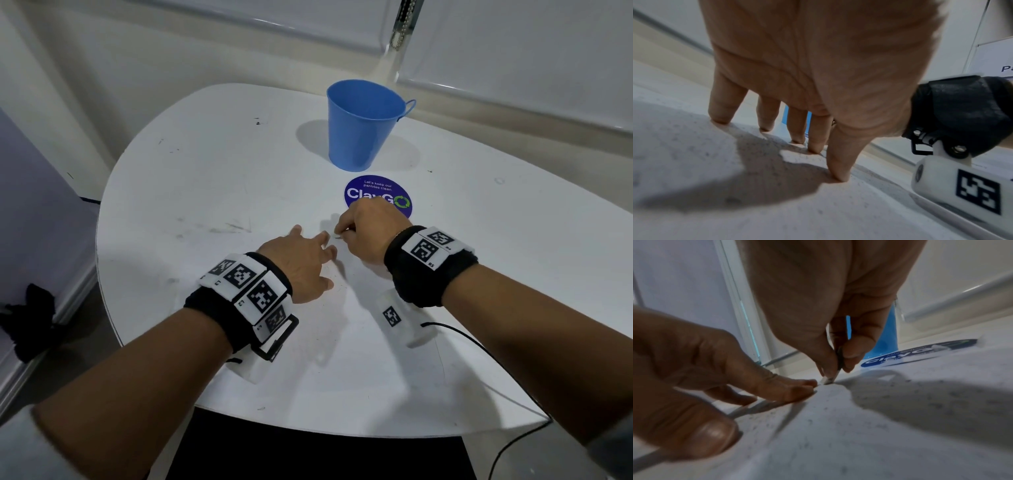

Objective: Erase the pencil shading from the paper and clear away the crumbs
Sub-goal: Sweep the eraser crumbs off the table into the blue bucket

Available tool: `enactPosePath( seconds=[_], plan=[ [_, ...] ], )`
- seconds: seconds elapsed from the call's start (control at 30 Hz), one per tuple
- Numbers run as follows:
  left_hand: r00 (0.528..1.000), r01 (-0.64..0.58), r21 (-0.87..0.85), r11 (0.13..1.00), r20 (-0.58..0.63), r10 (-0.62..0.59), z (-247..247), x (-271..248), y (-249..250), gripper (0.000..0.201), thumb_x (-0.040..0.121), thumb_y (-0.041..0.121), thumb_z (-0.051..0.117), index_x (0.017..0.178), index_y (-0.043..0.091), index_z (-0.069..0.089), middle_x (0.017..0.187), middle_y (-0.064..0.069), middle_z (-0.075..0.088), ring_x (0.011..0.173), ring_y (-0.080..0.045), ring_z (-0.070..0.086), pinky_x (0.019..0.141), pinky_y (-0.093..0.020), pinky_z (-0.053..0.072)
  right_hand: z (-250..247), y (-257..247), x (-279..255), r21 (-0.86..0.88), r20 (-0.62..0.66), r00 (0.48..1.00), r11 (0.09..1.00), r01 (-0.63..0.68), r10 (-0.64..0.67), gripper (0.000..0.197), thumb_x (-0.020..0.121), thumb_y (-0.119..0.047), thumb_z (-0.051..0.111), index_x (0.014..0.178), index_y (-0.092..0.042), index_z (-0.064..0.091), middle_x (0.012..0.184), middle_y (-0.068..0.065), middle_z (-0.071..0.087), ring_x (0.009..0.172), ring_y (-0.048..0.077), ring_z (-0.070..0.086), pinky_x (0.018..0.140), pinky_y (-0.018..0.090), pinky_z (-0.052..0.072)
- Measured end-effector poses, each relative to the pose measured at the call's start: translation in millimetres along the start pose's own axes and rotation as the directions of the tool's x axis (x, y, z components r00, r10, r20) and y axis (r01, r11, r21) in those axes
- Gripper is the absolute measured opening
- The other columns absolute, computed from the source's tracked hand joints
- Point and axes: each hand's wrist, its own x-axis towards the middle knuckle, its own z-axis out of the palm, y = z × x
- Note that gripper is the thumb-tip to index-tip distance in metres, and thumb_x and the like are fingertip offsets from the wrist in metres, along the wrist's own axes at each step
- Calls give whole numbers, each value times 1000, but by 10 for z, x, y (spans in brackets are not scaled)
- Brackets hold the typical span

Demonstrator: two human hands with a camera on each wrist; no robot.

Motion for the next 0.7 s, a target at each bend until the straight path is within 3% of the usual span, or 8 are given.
enactPosePath(
  seconds=[0.13,0.3,0.43,0.5,0.57,0.6,0.67,0.7],
  plan=[
    [1000,1,0,1000,-1,-1,8,10,-8,63,106,49,35,161,29,13,168,12,2,154,-29,3,115,-49,37,29,10,-40,-21,7,1000,1000,10,-10,25,92,-14,64,114,-20,73,112,0,71,104,20,63,93,32,52],
    [1000,7,-8,1000,-4,-7,8,8,-5,64,106,51,32,162,30,8,169,12,-4,156,-28,-2,120,-48,30,-76,129,5,39,-107,983,988,-147,150,20,92,-15,60,106,-19,74,113,2,68,106,25,61,87,31,50],
    [1000,22,-10,1000,-15,-22,10,-4,0,65,106,53,32,162,32,8,169,13,-6,156,-26,-2,121,-47,28,-99,377,-208,26,-71,965,967,-252,254,13,89,-20,60,95,-22,72,109,3,67,91,24,59,74,26,40],
    [1000,24,-12,1000,-16,-24,13,-23,12,64,106,52,31,162,32,8,169,13,-5,156,-25,-2,120,-46,28,-94,368,-340,-68,-79,963,963,-262,256,19,93,-28,57,105,-24,70,115,3,66,97,25,58,77,29,43],
    [999,39,-43,998,-36,-40,9,-48,20,59,108,42,33,161,32,11,170,9,2,155,-28,10,116,-45,33,-53,223,-430,-70,-63,988,986,-149,145,31,98,-37,49,123,-23,63,128,2,60,119,25,53,94,35,44],
    [996,63,-84,994,-59,-68,4,-58,21,57,107,34,35,160,32,15,169,2,10,150,-31,26,110,-44,39,-26,104,-458,-30,-14,998,998,-59,59,36,101,-40,44,128,-21,59,132,2,57,125,24,50,100,37,42],
    [984,114,-200,973,-114,-139,-7,-84,27,53,102,22,38,153,29,25,156,-11,33,120,-33,57,88,-40,47,53,-111,-479,11,130,990,998,60,-61,42,102,-45,35,132,-19,50,135,2,53,128,25,48,106,40,36],
    [979,119,-248,961,-134,-155,-10,-106,34,49,101,21,40,149,25,29,147,-12,42,101,-31,61,78,-38,44,102,-178,-476,-10,197,978,997,76,-73,47,102,-47,31,137,-20,43,143,2,47,135,25,42,112,43,30]
  ],
)
